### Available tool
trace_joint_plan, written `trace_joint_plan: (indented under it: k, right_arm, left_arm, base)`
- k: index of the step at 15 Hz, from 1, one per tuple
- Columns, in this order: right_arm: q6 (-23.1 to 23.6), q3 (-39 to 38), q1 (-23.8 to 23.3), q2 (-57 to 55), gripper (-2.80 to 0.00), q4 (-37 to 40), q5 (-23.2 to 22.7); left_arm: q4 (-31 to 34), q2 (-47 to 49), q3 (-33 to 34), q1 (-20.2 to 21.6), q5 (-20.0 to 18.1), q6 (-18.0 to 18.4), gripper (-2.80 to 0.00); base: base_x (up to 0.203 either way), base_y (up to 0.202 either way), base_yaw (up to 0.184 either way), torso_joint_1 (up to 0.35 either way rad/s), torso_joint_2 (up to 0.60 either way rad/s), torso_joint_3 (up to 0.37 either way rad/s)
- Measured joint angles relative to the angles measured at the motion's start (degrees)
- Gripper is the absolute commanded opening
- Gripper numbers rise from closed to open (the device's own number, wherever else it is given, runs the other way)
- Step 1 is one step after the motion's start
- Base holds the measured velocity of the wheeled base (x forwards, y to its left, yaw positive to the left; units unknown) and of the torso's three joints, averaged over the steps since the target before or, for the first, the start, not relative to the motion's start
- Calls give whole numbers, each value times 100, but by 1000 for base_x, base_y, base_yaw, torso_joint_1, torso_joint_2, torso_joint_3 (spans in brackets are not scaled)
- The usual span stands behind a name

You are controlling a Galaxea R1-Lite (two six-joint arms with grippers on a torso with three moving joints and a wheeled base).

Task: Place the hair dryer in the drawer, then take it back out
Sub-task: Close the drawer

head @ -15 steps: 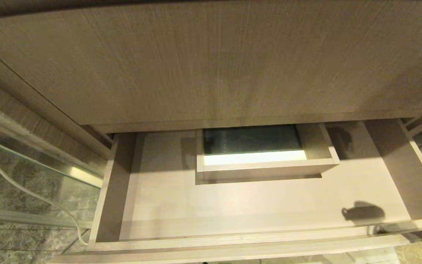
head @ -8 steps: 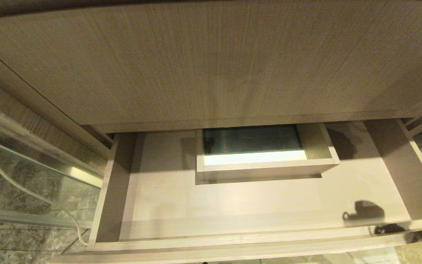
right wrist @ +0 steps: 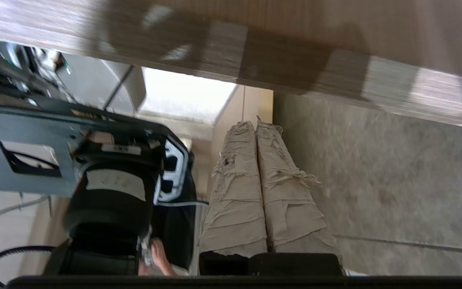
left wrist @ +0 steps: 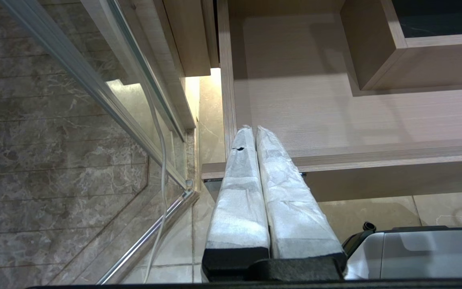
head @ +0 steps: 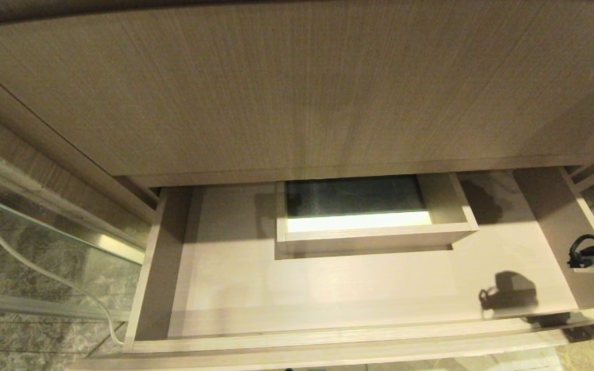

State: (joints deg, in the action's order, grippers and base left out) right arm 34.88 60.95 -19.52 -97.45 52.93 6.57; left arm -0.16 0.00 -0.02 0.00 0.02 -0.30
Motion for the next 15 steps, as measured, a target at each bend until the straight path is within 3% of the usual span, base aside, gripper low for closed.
trace_joint_plan:
  k: [5, 15]
  right_arm:
    - [-10, -86, 6, -120, -280, -106, 152]
    - [-331, -171, 4, -38, -280, -1566, -9]
  left_arm:
    - [1, 0, 0, 0, 5, 1, -280]
    - [0, 0, 0, 0, 5, 0, -280]
  base:
    - [0, 0, 0, 0, 0, 0]
    - [0, 0, 0, 0, 0, 0]
